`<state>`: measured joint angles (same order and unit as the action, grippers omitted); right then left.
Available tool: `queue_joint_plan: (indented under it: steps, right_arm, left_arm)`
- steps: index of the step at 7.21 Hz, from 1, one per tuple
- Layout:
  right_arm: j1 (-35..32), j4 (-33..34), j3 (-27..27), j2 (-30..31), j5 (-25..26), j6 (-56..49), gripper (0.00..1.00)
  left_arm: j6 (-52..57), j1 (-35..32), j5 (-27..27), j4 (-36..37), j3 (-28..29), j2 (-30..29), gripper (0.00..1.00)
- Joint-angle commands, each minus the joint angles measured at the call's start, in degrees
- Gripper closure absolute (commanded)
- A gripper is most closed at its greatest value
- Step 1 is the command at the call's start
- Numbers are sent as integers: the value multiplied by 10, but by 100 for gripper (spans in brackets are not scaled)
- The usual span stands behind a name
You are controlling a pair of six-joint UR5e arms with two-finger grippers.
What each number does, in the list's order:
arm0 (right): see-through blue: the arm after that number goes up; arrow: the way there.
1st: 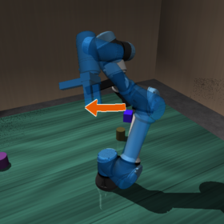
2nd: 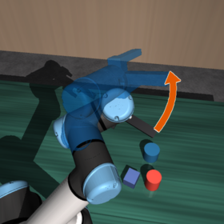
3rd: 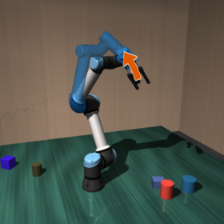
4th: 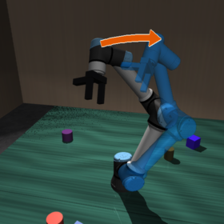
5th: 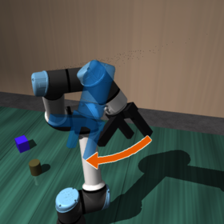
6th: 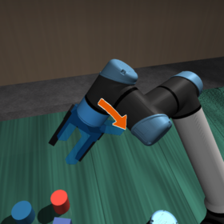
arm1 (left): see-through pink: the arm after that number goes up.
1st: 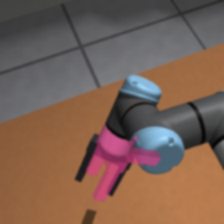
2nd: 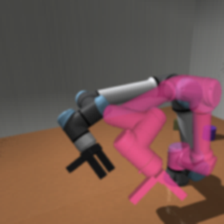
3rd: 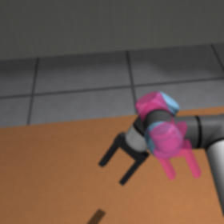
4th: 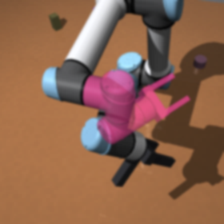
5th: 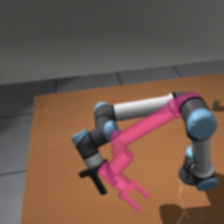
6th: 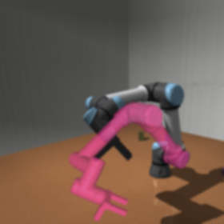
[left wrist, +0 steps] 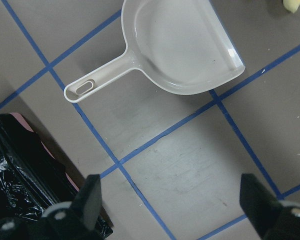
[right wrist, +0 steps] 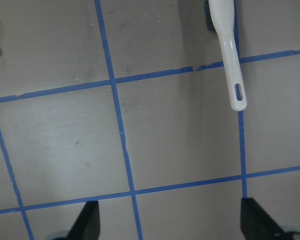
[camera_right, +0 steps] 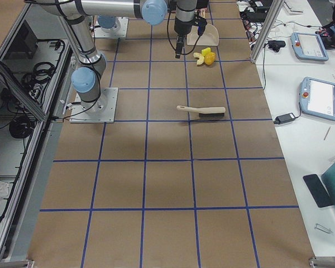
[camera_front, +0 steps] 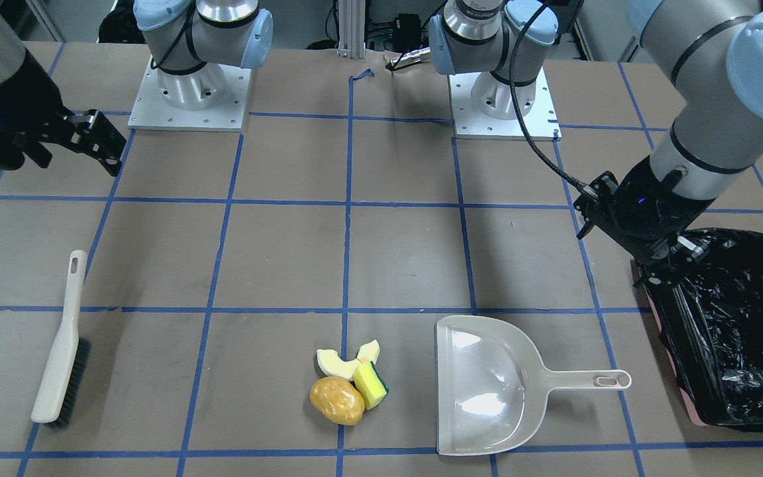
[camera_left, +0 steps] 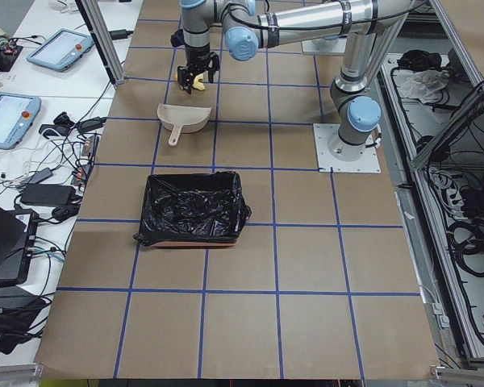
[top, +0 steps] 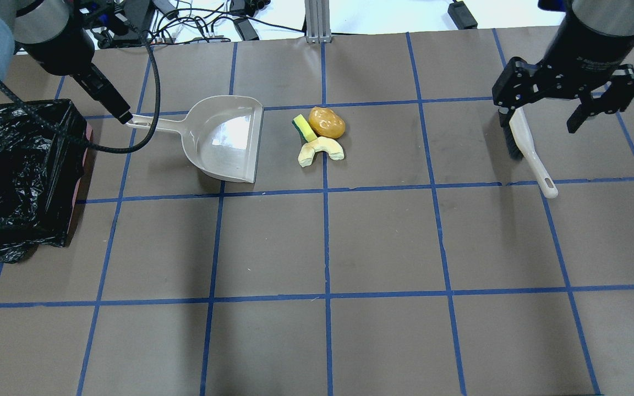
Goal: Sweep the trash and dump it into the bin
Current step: 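Lower the left gripper to the dustpan handle while the right descends to the brush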
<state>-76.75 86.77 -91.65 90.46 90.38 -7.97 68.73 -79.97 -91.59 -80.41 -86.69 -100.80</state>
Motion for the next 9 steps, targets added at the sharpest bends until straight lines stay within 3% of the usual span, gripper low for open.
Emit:
queue_joint_plan:
  steps: [1,3,4,5,9]
  right_arm:
    - [68,77,-62,-3,-1,-126,0]
    - [112,175,-123,-25,-6,-194,0]
    - [114,208,-128,-51,0,-205,0]
    - [114,220,-127,-75,1,-206,0]
    - [114,249,-126,-150,0,-198,0]
  left_arm:
    - [160,8,-12,3,5,-21,0]
    - [185,37,-17,5,6,-35,0]
    - [252,41,-17,26,0,-54,0]
    - [278,41,-16,90,-3,-79,0]
    - [300,10,-18,153,17,-163,2]
